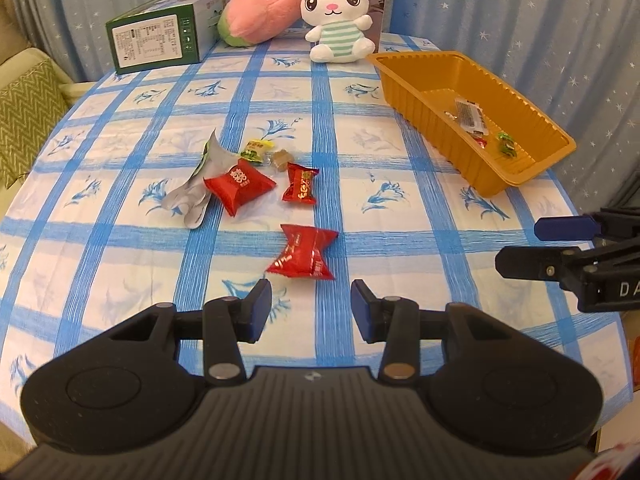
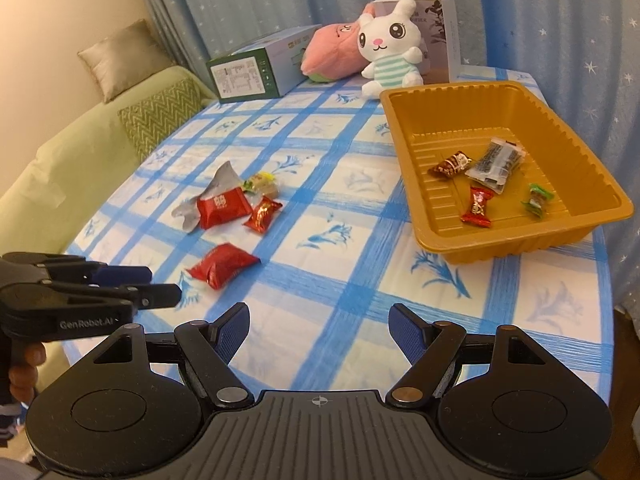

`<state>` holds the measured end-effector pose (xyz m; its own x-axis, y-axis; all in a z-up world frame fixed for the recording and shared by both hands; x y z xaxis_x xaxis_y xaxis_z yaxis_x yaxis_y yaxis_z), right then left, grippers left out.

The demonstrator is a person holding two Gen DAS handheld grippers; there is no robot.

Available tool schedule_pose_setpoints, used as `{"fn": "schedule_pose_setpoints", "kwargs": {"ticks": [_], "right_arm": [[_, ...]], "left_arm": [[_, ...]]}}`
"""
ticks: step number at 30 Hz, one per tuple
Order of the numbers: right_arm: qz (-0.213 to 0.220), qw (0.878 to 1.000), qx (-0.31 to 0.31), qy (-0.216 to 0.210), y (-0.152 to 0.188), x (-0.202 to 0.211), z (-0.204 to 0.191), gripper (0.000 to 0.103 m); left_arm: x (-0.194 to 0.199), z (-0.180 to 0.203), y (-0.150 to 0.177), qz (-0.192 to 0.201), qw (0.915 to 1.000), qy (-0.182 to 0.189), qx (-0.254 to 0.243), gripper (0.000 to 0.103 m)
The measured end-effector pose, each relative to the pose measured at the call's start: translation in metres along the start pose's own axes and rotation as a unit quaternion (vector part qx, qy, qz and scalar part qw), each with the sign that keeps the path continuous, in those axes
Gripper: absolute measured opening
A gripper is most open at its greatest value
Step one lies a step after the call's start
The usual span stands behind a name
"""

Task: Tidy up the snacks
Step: 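Move both open grippers back toward the snack pile, then grasp the large red wrapped candy with the left gripper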

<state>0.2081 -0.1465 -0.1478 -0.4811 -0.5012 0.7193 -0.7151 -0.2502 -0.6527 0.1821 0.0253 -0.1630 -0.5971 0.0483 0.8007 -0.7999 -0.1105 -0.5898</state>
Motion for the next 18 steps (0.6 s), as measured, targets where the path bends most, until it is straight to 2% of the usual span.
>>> {"fn": "schedule_pose_setpoints", "kwargs": {"ticks": [9, 18], "right_arm": [[0.004, 0.999, -0.033, 0.014, -0.011, -0.018, 0.001, 0.076], [0.0, 0.998, -0.057, 0.027, -0.014, -0.027, 0.007, 0.076]], "left_arm": [[-0.029, -0.004, -0.021, -0.007, 0.9993, 0.014, -0.034, 0.039], [-0.064, -0.001, -0.028, -0.04, 0.997, 0.02, -0.063, 0.038]]}}
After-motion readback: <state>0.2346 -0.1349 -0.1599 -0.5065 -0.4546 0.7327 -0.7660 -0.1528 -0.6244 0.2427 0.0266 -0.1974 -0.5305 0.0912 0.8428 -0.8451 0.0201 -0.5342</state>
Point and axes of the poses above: each gripper's, at about its wrist camera, not at the fingertips, and x roughly against the way its jaws point, z to its right, y to its underside, the point moved 7 cm from there along -x, roughly the way its jaws point, and after that the axes turned 7 degrees about x, right-handed, at the moved point
